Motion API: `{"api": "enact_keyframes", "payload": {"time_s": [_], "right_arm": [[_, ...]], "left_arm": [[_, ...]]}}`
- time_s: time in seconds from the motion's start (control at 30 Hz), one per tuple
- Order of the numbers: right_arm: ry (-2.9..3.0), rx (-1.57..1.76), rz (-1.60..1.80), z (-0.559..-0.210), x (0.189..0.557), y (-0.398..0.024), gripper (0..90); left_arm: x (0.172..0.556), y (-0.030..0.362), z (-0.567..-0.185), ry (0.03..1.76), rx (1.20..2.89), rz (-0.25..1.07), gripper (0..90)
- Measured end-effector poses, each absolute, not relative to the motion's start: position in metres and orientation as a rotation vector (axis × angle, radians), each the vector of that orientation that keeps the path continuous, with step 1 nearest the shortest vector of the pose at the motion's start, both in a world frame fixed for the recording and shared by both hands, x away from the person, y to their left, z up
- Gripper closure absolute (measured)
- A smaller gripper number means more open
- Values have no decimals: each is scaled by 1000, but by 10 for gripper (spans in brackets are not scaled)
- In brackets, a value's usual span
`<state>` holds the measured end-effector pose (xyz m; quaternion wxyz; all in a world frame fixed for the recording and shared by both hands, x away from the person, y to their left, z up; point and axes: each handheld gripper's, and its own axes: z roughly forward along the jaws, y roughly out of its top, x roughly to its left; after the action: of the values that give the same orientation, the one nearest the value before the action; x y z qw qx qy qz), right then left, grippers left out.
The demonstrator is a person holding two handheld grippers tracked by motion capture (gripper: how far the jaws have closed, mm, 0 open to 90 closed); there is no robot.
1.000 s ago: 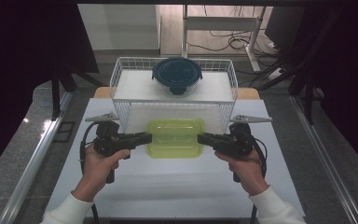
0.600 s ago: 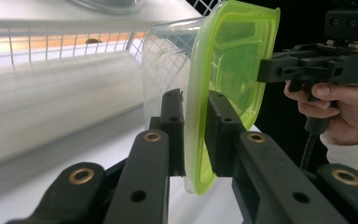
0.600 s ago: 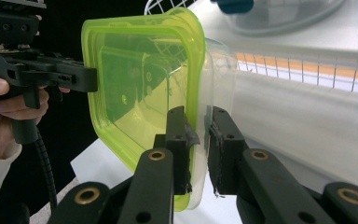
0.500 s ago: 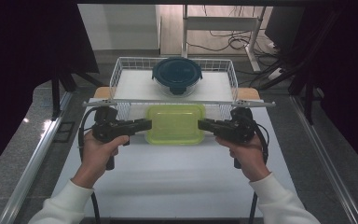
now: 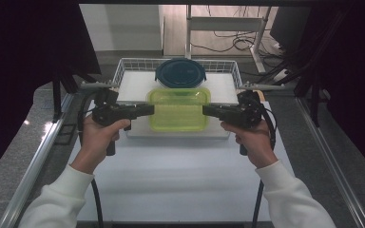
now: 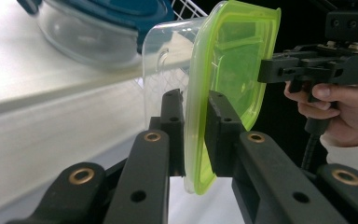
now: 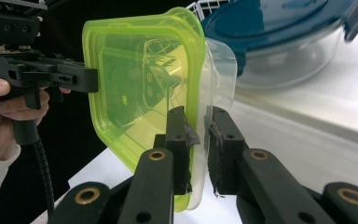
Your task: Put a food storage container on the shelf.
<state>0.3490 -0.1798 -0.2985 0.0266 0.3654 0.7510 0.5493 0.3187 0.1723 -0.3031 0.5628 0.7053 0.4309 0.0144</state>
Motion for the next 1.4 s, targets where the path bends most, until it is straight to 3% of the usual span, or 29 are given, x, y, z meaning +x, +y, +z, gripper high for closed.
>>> {"api": "enact_keyframes", "payload": {"time_s": [0.33, 0.7, 1.4], "right_arm": [[2305, 1120, 1680, -271, 369, -174, 791], [2294, 1133, 1695, -250, 386, -172, 792], [2274, 1221, 1696, -238, 425, -171, 794]], "left_arm": [[337, 175, -278, 1004, 1660, 74, 796], [360, 180, -267, 1008, 1638, 32, 799], [405, 176, -249, 1071, 1649, 12, 803]]}}
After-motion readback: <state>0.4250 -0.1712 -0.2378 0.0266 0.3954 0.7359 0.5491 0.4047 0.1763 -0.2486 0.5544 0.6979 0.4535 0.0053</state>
